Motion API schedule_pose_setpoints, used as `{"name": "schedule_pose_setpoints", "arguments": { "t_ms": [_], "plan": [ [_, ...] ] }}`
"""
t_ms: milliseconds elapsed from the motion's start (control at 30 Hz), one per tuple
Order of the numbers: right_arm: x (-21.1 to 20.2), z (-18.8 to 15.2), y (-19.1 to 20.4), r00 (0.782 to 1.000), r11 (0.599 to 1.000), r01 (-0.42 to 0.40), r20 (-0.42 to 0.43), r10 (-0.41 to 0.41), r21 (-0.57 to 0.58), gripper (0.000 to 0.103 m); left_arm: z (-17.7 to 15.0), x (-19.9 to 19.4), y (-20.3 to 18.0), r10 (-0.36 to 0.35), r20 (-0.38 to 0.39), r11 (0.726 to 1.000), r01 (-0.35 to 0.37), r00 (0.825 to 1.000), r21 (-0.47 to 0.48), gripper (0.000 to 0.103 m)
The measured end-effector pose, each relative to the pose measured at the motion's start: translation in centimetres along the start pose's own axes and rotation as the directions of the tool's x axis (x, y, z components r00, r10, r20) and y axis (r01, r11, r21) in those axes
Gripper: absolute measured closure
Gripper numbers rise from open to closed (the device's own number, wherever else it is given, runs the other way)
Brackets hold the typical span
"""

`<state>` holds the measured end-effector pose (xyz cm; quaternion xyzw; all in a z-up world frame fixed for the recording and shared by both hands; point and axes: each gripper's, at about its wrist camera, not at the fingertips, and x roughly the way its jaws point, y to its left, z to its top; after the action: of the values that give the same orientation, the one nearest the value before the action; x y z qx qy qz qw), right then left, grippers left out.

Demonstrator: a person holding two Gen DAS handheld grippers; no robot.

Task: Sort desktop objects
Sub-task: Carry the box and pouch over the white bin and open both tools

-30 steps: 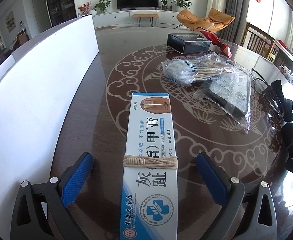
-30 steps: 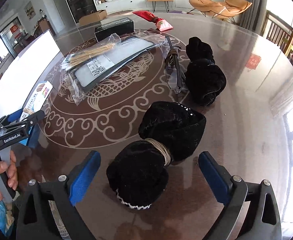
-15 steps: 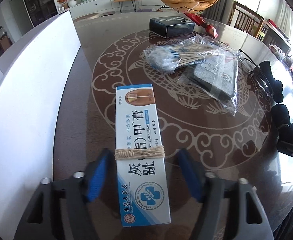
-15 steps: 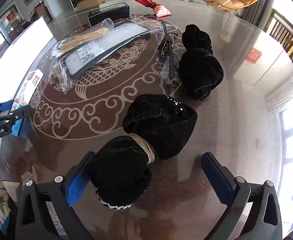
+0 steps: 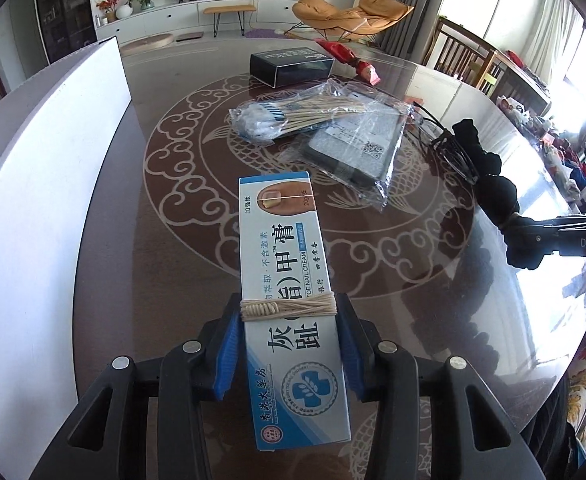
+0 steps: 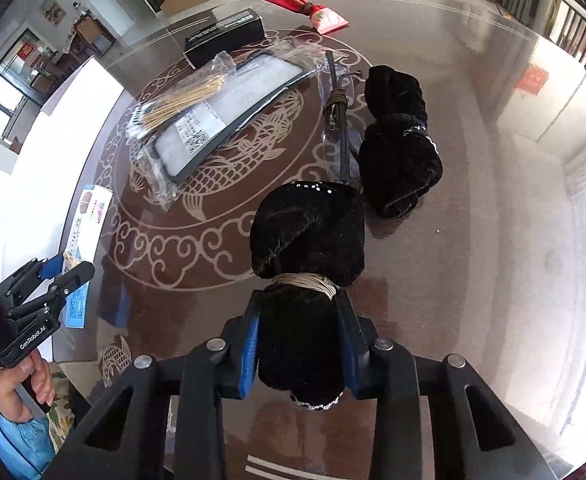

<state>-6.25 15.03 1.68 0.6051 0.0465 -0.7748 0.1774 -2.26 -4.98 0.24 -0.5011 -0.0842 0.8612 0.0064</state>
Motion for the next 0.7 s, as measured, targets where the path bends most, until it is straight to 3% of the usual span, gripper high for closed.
{"name": "schedule_pose_setpoints", "arguments": {
  "t_ms": [233,400,533,700],
  "plan": [
    [-0.7,-2.1,1.3,0.999,0.994,0.037,0.009,-0.037,-0.101,0.069,-1.7,-1.6,-0.5,-0.012,0.034,1.000,0.012,0.999,0.007,0.059],
    [-1.1,-1.5,3.2,1.000,0.993,0.010,0.031,-0.007,-0.117,0.069,-0.9,-3.9,0.4,-0.025,0.075,0.999,0.027,0.997,-0.019,0.059],
    [-4.9,0.1,7.9,0.991,0.981,-0.050,0.115,0.073,-0.188,0.069,0.5,-8.8,2.8,-0.024,0.170,0.998,0.033,0.985,-0.049,0.059],
    [-8.9,2.3,17.1,0.953,0.932,-0.149,0.203,0.225,-0.331,0.069,0.8,-14.9,9.4,0.068,0.255,0.991,-0.035,0.965,-0.130,0.059]
  ]
}}
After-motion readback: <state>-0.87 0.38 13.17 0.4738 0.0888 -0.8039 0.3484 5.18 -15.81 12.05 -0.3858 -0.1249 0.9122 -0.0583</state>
